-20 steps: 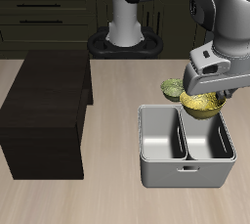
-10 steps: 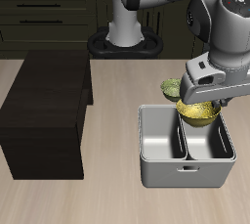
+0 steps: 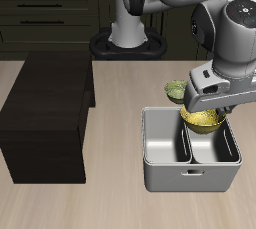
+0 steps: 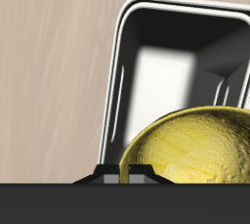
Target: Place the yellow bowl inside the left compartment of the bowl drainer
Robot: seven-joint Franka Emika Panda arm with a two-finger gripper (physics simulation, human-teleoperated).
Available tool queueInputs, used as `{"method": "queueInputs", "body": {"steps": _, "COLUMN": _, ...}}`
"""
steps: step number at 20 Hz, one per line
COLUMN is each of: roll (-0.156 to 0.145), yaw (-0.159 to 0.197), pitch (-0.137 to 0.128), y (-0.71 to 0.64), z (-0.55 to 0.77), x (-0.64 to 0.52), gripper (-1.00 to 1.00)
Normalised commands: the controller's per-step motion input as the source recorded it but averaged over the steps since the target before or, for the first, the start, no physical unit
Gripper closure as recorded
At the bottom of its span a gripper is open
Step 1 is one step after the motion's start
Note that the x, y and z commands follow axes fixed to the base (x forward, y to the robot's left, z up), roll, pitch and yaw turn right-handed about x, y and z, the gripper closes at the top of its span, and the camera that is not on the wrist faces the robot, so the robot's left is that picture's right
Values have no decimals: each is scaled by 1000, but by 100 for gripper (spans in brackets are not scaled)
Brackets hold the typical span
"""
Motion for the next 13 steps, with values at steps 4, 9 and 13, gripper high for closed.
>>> {"method": "queueInputs", "body": {"steps": 4, "roll": -7, "yaw": 16, "pitch": 0, "y": -29, "z": -21, "x": -70, "gripper": -100}}
{"method": "queueInputs", "body": {"steps": 9, "roll": 32, "yaw": 23, "pitch": 1, "y": 49, "z": -35, "x": -89, "gripper": -100}}
{"method": "queueInputs", "body": {"steps": 13, "roll": 7, "yaw": 6, "pitch": 1, "y": 32, "z": -13, "x": -39, "gripper": -100}}
